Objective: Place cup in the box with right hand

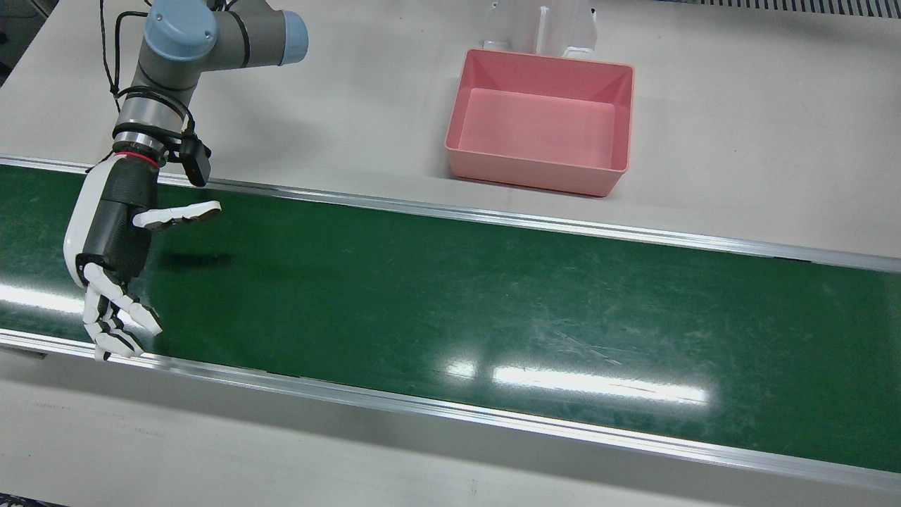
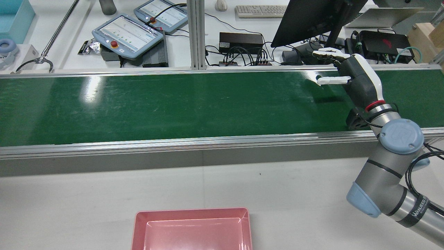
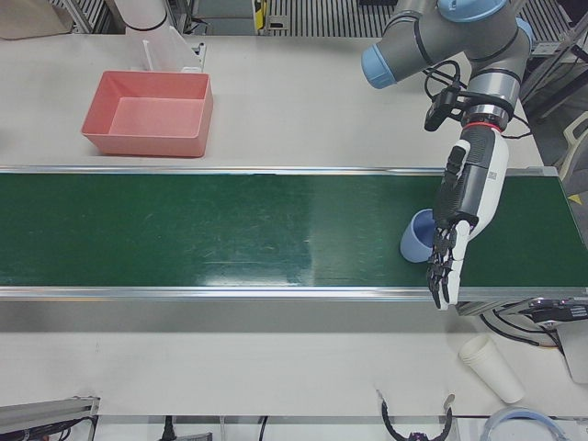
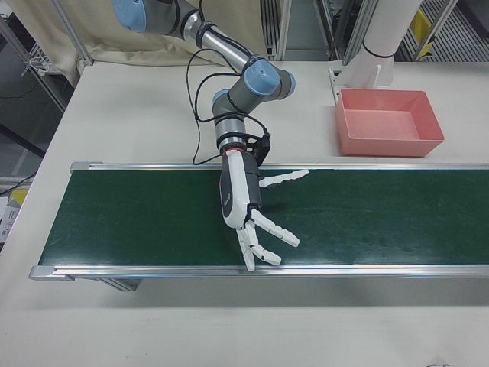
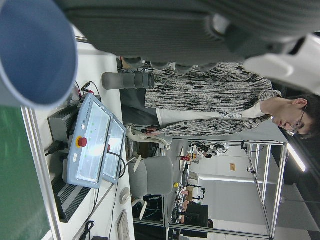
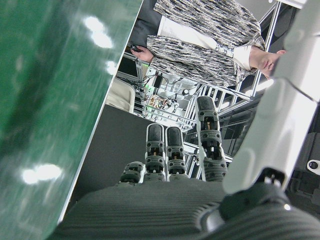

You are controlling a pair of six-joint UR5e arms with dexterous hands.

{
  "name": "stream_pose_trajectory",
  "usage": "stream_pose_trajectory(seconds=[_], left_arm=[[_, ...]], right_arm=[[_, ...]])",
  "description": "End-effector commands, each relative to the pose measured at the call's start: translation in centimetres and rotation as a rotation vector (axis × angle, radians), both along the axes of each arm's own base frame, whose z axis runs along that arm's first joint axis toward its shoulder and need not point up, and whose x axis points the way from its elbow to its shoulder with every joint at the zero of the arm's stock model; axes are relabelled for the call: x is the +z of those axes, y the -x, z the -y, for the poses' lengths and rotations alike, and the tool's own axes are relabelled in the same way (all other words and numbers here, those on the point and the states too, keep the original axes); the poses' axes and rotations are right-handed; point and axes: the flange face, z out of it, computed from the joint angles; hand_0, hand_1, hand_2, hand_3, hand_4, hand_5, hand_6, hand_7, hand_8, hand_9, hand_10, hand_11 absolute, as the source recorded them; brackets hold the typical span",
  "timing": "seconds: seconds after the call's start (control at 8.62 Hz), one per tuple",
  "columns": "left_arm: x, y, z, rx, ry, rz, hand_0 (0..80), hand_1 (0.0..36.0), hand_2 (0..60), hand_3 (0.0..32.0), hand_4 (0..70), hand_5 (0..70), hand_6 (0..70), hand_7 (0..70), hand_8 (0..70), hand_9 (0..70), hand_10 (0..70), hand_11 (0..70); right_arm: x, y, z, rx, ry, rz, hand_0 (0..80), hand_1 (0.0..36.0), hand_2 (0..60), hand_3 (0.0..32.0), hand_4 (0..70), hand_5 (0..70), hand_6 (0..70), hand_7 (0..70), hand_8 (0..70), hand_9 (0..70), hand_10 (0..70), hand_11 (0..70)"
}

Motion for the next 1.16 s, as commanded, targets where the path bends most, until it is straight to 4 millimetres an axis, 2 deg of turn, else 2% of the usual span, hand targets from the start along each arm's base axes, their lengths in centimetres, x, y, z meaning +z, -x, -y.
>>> stream_pose_trajectory(seconds=[0.0,0.12,0.23,0.35,0.46,0.58,0.81,0.93,1.04], left_arm=[[-0.1,0.0,0.0,0.001,-0.001,0.0,0.0,0.0,0.0,0.0,0.0,0.0,0.0,0.0,0.0,0.0,0.0,0.0],[-0.1,0.1,0.0,-0.001,-0.001,0.0,0.0,0.0,0.0,0.0,0.0,0.0,0.0,0.0,0.0,0.0,0.0,0.0],[-0.1,0.0,0.0,0.001,-0.001,0.0,0.0,0.0,0.0,0.0,0.0,0.0,0.0,0.0,0.0,0.0,0.0,0.0],[-0.1,0.0,0.0,0.001,-0.001,0.0,0.0,0.0,0.0,0.0,0.0,0.0,0.0,0.0,0.0,0.0,0.0,0.0],[-0.1,0.0,0.0,0.001,-0.001,0.0,0.0,0.0,0.0,0.0,0.0,0.0,0.0,0.0,0.0,0.0,0.0,0.0],[-0.1,0.0,0.0,0.001,-0.001,0.0,0.0,0.0,0.0,0.0,0.0,0.0,0.0,0.0,0.0,0.0,0.0,0.0],[-0.1,0.1,0.0,-0.001,-0.001,0.0,0.0,0.0,0.0,0.0,0.0,0.0,0.0,0.0,0.0,0.0,0.0,0.0],[-0.1,0.0,0.0,0.001,-0.001,0.0,0.0,0.0,0.0,0.0,0.0,0.0,0.0,0.0,0.0,0.0,0.0,0.0],[0.0,0.0,0.0,0.001,0.0,0.0,0.0,0.0,0.0,0.0,0.0,0.0,0.0,0.0,0.0,0.0,0.0,0.0]], right_arm=[[0.6,0.9,0.5,0.0,0.009,-0.041,50.7,12.7,7.8,0.0,20.3,6.3,8.8,33.7,16.1,26.1,5.0,8.6],[0.6,1.2,0.7,-0.002,0.011,-0.045,52.2,11.6,2.6,0.0,22.5,6.6,9.0,33.9,16.3,26.4,5.9,10.0],[0.5,1.6,0.8,-0.003,0.011,-0.045,53.2,11.2,0.0,0.0,24.0,6.7,9.1,34.1,16.4,26.5,6.3,10.6],[0.2,2.0,1.2,-0.005,0.009,-0.043,51.8,12.7,5.5,0.0,21.0,6.7,9.0,33.9,16.3,26.3,6.5,10.8],[-0.1,2.1,1.4,-0.003,0.005,-0.039,52.1,10.5,0.0,0.0,25.7,6.4,9.1,34.8,16.3,26.6,6.6,10.8],[0.0,2.1,1.4,-0.003,0.006,-0.041,51.4,11.3,3.0,0.0,25.1,6.4,9.1,34.9,16.3,26.5,6.8,11.1],[0.1,2.1,1.5,-0.002,0.008,-0.043,51.1,11.3,3.1,0.0,26.6,6.2,9.2,35.7,16.4,26.7,6.6,10.7],[0.1,2.3,1.7,0.001,0.011,-0.044,51.8,13.0,5.9,0.0,25.0,6.5,9.4,35.8,16.4,26.8,6.7,11.0],[0.1,2.4,1.8,0.0,0.011,-0.045,52.4,12.4,3.0,0.0,26.4,6.6,9.4,35.6,16.5,26.9,7.0,11.6]])
